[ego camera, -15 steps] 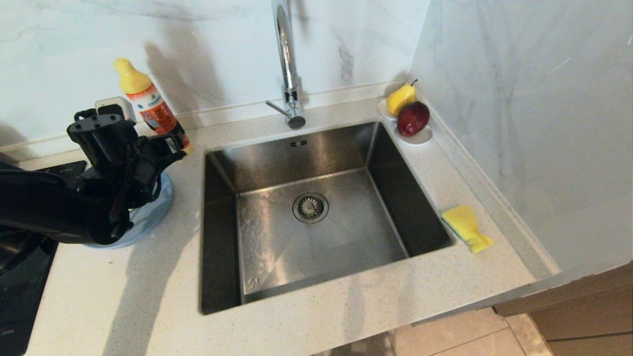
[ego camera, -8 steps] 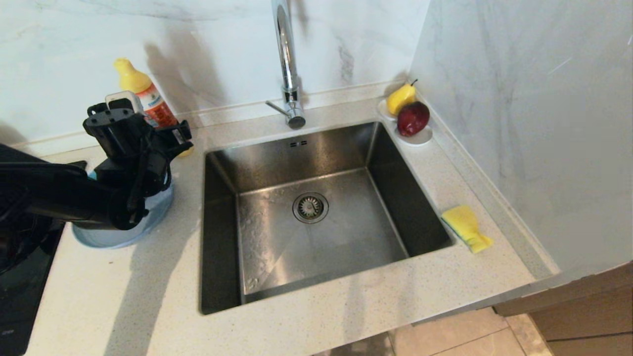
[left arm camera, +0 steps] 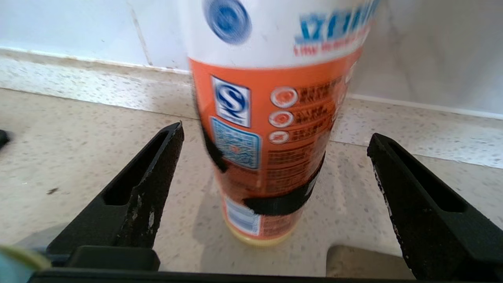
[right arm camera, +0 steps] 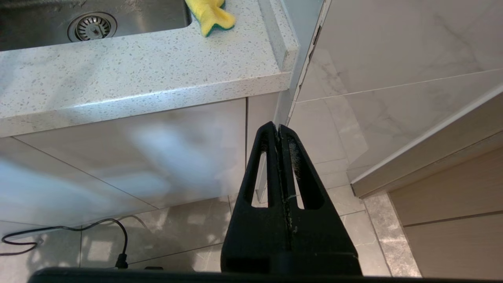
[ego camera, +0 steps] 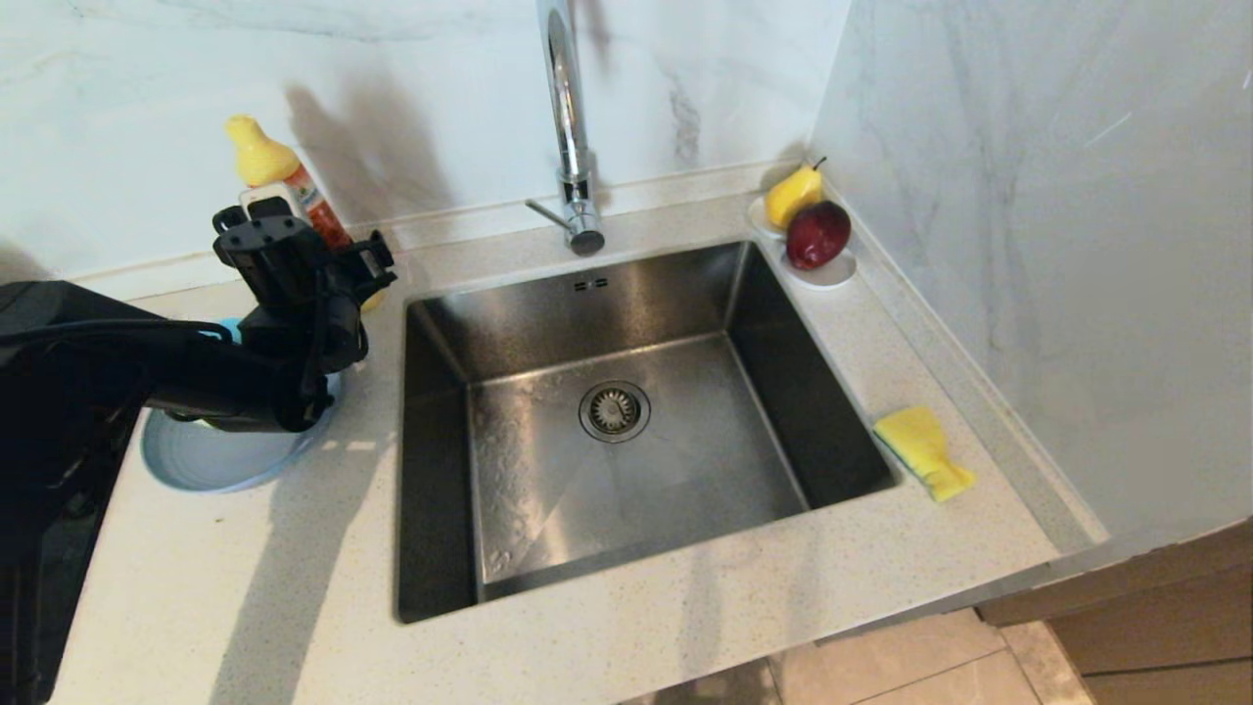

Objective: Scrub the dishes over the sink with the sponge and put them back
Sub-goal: Grab the dish soap

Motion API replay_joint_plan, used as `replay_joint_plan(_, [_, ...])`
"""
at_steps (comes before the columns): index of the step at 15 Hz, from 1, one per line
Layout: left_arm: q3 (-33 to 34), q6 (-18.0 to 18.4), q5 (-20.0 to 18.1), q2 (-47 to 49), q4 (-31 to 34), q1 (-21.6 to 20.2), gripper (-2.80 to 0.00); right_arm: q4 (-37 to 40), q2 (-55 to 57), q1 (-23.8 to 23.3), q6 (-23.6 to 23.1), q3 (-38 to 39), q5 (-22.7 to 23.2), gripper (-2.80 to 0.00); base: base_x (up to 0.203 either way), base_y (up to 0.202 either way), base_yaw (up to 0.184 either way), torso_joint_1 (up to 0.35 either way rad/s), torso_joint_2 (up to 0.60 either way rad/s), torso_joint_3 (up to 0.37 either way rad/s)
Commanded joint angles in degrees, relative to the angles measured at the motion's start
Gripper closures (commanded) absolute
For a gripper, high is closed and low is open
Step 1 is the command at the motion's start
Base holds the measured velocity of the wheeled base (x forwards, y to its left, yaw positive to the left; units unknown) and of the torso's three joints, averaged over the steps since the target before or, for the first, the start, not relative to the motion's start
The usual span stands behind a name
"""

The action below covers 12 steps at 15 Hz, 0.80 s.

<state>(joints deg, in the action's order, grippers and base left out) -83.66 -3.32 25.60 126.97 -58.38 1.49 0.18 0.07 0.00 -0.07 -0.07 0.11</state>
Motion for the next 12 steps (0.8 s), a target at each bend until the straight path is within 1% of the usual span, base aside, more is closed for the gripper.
replay_joint_plan(1, [-2.3, 0.0, 0.2, 2.6, -0.3, 0.0, -2.8, 0.0, 0.0, 0.0, 0.0, 0.0, 0.0, 0.0, 0.0, 0.0, 0.0, 0.0, 0.0, 0.0])
replay_joint_plan(4, [-4.0, 0.0, 0.2, 3.8, -0.4, -0.1, -2.8, 0.0, 0.0, 0.0, 0.0, 0.0, 0.0, 0.0, 0.0, 0.0, 0.0, 0.0, 0.0, 0.0])
replay_joint_plan(6, [-7.0, 0.0, 0.3, 5.1, 0.1, -0.1, -2.8, 0.0, 0.0, 0.0, 0.0, 0.0, 0.0, 0.0, 0.0, 0.0, 0.0, 0.0, 0.0, 0.0])
replay_joint_plan(9, [-11.3, 0.0, 0.4, 7.2, 2.5, -0.1, -2.8, 0.0, 0.0, 0.0, 0.0, 0.0, 0.0, 0.0, 0.0, 0.0, 0.0, 0.0, 0.0, 0.0])
replay_joint_plan(12, [-12.2, 0.0, 1.4, 8.5, 2.6, -0.1, -2.8, 0.0, 0.0, 0.0, 0.0, 0.0, 0.0, 0.0, 0.0, 0.0, 0.0, 0.0, 0.0, 0.0])
